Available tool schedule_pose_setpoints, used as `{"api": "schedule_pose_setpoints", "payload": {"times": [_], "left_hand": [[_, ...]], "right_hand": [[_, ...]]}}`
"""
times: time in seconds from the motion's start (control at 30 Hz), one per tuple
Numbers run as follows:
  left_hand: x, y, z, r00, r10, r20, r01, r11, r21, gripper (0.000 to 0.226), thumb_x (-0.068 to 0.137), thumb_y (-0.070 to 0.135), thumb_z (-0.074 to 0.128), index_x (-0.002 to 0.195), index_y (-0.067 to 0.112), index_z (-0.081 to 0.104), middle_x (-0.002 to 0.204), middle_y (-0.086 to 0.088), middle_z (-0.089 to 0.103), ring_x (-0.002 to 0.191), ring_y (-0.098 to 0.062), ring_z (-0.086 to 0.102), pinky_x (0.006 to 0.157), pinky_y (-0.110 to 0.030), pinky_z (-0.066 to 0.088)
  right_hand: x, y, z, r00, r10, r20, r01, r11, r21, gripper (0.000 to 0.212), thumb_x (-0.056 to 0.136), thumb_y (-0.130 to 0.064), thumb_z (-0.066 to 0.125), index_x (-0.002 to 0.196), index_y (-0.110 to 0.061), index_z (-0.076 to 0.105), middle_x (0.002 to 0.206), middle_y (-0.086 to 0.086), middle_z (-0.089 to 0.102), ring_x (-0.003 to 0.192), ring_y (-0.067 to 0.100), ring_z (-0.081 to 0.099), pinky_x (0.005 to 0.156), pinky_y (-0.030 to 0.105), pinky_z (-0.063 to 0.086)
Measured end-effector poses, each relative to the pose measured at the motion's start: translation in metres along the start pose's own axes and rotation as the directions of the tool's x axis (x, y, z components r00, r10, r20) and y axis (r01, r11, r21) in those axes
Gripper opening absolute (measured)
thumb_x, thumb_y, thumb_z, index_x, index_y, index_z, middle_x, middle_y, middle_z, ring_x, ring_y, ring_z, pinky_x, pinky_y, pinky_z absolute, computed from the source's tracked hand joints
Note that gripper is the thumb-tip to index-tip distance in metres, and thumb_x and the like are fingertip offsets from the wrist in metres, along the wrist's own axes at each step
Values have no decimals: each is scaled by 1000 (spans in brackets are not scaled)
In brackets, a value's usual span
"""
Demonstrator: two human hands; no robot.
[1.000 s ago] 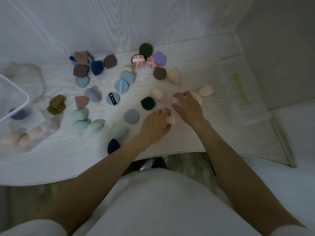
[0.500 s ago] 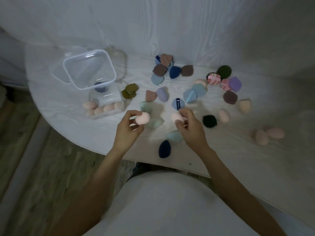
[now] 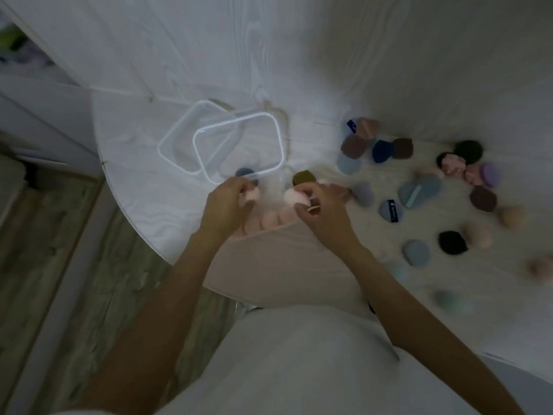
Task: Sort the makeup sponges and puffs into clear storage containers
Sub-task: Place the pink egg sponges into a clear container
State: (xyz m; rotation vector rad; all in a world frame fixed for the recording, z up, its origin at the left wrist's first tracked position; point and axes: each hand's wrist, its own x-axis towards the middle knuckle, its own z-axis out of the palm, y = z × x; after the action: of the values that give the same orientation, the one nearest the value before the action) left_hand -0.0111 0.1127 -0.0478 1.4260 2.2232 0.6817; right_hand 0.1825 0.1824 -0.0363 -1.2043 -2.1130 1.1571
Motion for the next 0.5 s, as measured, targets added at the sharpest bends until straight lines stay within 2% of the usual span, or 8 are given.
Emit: {"api": "schedule_pose_setpoints", "payload": {"times": [0.07,0.13,0.27,0.4,0.5], "left_hand": [[7,-9,6,995,44,85,-54,992,118,30,74,11,68,104,12,66,114,-7,65,98,-29,62,82,-31,43],[6,-15,12,992,74,101,-91,979,184,25,76,15,67,101,13,67,118,-5,64,96,-31,63,77,-34,45],[0,-22,17,989,115,96,-133,969,210,20,80,21,62,99,16,67,112,-5,64,85,-33,64,66,-36,48],[-15,-28,14,972,209,108,-224,963,148,24,79,13,65,103,12,67,108,-6,65,87,-31,64,65,-33,48],[-18,-28,13,975,195,105,-208,969,132,26,81,10,62,106,8,63,108,-11,63,83,-33,62,61,-29,40]], "right_hand": [[5,-3,6,1000,11,-16,-12,1000,-3,28,82,-9,65,110,-8,61,108,5,59,92,18,57,75,25,50],[9,-3,11,1000,-20,-22,20,1000,-21,29,81,-7,65,109,-7,62,108,9,60,91,20,59,73,19,49],[19,-2,25,999,17,33,-14,998,-69,32,83,-7,63,115,-10,61,113,11,58,86,22,62,77,33,54],[33,-8,39,988,-13,153,59,952,-300,33,88,-15,58,121,-10,56,113,11,58,89,25,60,79,34,47],[46,-17,49,967,-30,254,167,826,-538,25,92,-19,50,113,-6,52,107,11,57,88,26,58,66,33,43]]}}
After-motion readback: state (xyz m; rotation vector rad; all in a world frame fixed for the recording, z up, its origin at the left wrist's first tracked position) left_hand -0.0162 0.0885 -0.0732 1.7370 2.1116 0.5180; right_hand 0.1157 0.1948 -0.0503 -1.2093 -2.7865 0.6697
